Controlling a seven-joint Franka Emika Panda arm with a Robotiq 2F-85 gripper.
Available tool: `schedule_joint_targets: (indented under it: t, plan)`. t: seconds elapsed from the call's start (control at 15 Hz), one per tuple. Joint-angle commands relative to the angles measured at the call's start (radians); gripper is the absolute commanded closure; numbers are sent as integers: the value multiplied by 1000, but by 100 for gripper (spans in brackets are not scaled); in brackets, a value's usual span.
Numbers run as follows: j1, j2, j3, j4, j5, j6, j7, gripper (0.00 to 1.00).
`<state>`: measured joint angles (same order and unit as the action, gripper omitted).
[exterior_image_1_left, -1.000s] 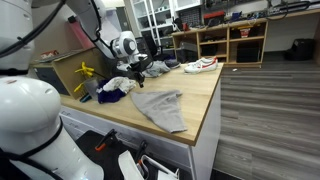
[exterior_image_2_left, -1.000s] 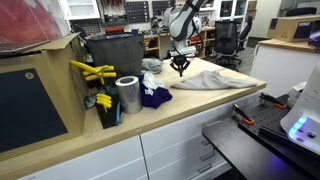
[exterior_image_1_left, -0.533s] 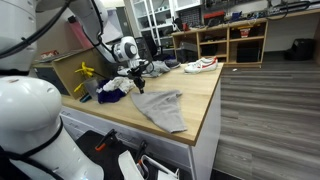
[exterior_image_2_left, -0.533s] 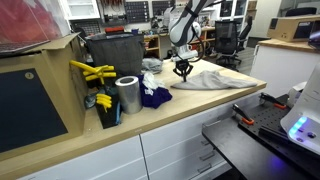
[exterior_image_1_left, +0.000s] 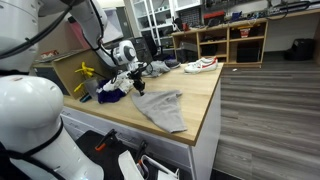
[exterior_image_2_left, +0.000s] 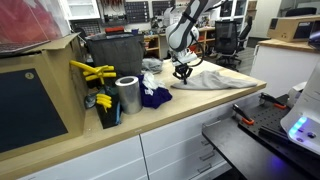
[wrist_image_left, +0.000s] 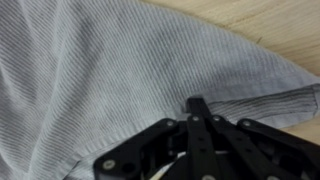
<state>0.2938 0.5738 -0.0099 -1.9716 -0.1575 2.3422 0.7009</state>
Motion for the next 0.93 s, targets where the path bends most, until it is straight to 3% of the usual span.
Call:
schedule_joint_targets:
  t: [0.0,0.87]
  plan:
    - [46,65,-30,73,-59,20,33,100]
    - [34,154,0,250,-23,55,-25,100]
